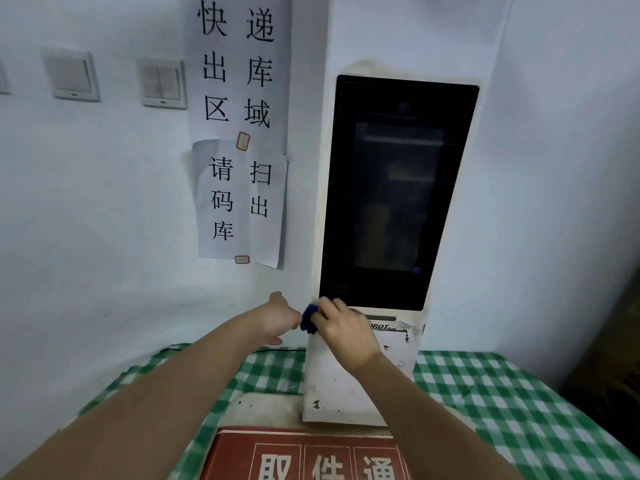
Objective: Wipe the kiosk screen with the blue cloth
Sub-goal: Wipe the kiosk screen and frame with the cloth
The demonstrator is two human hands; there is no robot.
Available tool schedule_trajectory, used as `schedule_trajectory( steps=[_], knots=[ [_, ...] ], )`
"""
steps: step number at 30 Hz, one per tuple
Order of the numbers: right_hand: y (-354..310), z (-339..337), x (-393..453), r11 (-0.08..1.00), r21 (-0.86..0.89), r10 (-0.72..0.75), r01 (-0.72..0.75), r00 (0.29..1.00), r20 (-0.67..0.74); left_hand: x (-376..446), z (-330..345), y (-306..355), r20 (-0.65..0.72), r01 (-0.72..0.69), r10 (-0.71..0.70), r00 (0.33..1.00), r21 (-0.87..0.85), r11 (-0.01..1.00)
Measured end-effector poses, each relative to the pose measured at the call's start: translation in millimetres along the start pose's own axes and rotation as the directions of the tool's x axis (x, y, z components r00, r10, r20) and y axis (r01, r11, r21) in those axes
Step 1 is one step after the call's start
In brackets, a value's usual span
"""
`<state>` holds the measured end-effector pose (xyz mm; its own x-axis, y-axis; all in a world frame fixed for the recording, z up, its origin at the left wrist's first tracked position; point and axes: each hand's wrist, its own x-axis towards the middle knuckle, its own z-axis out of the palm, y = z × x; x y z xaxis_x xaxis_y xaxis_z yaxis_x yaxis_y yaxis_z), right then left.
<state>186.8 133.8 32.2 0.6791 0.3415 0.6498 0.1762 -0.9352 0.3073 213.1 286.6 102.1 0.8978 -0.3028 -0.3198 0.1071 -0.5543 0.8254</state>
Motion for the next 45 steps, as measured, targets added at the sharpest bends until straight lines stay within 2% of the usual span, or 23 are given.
schedule_trajectory(
  steps=[2, 7, 9, 12, 14, 16, 18, 20, 22, 25, 27, 29, 31, 33, 35, 39, 41, 43, 45],
  knots=[
    [7.0, -5.5, 3.7, 1.0, -0.016, -0.018, 0.018, 1.0, -0.001, 1.1, -0.2, -0.5, 0.017, 0.01, -0.01, 1.0, 0.005, 1.0],
    [24.5, -31.9, 37.0, 0.968, 0.062, 0.249, -0.242, 0.947, -0.203, 5.4, 2.2, 3.9, 0.007, -0.002, 0.002, 1.0, 0.009, 1.0],
    [23.5, -26.8, 27.9, 0.981, 0.024, 0.194, -0.193, 0.964, -0.182, 6.1, 6.7, 5.6, 0.0, -0.004, 0.004, 1.0, 0.013, 1.0],
    [20.6, -13.5, -3.1, 0.998, -0.043, 0.047, -0.049, 0.998, -0.036, 6.0, 13.2, 7.0, 0.006, 0.002, -0.002, 1.0, 0.02, 1.0],
    [27.5, -13.0, -8.9, 0.999, -0.047, 0.022, -0.022, 1.0, 0.0, 6.3, 14.6, 7.4, 0.011, 0.002, -0.002, 1.0, 0.02, 1.0],
    [38.3, -21.3, 1.0, 0.994, 0.001, 0.107, -0.107, 0.992, -0.071, 6.2, 15.1, 9.3, 0.012, -0.006, 0.006, 1.0, 0.018, 1.0],
    [48.5, -33.4, 13.7, 0.966, 0.079, 0.256, -0.246, 0.95, -0.179, 6.2, 15.7, 12.3, 0.005, -0.018, 0.018, 1.0, 0.006, 1.0],
    [53.9, -37.4, 15.7, 0.946, 0.115, 0.321, -0.303, 0.924, -0.208, 5.3, 18.4, 15.7, -0.006, -0.028, 0.028, 1.0, 0.003, 1.0],
    [54.4, -31.1, 3.3, 0.963, 0.059, 0.269, -0.262, 0.946, -0.181, 3.9, 22.8, 17.8, -0.004, -0.031, 0.031, 1.0, 0.015, 0.999],
    [55.1, -19.7, -23.6, 0.993, -0.013, 0.116, -0.117, 0.992, -0.054, 2.3, 29.5, 17.6, 0.028, -0.022, 0.021, 0.999, 0.038, 0.999],
    [61.6, -22.9, -26.7, 0.997, -0.047, 0.065, -0.065, 0.998, -0.003, 1.4, 31.1, 17.3, 0.043, -0.02, 0.018, 0.999, 0.047, 0.999],
    [70.6, -34.2, -17.0, 0.989, -0.037, 0.142, -0.145, 0.988, -0.062, 1.5, 31.3, 19.4, 0.043, -0.028, 0.026, 0.999, 0.043, 0.999],
    [79.3, -46.8, -5.3, 0.954, 0.058, 0.299, -0.293, 0.939, -0.168, 1.7, 31.9, 23.2, 0.03, -0.038, 0.037, 0.999, 0.038, 0.999],
    [80.7, -51.2, -2.9, 0.931, 0.111, 0.365, -0.348, 0.906, -0.213, 1.5, 34.6, 26.7, 0.014, -0.048, 0.048, 0.999, 0.034, 0.998],
    [79.9, -43.8, -13.4, 0.947, 0.06, 0.321, -0.315, 0.929, -0.185, 1.3, 40.4, 29.0, 0.002, -0.056, 0.056, 0.998, 0.03, 0.998],
    [82.3, -32.3, -40.9, 0.988, -0.066, 0.14, -0.139, 0.99, 0.013, 3.9, 48.1, 28.1, -0.024, -0.057, 0.059, 0.998, 0.063, 0.996],
    [89.8, -40.6, -37.6, 0.992, -0.093, 0.093, -0.091, 0.996, 0.016, 5.7, 48.4, 29.3, -0.02, -0.051, 0.053, 0.998, 0.067, 0.996],
    [98.1, -51.6, -25.9, 0.98, -0.06, 0.183, -0.188, 0.98, -0.075, 6.6, 47.2, 31.7, -0.017, -0.054, 0.055, 0.998, 0.053, 0.997],
    [102.9, -58.7, -18.3, 0.941, 0.035, 0.337, -0.336, 0.925, -0.175, 5.9, 46.3, 33.5, -0.021, -0.061, 0.062, 0.998, 0.041, 0.997]
  ],
)
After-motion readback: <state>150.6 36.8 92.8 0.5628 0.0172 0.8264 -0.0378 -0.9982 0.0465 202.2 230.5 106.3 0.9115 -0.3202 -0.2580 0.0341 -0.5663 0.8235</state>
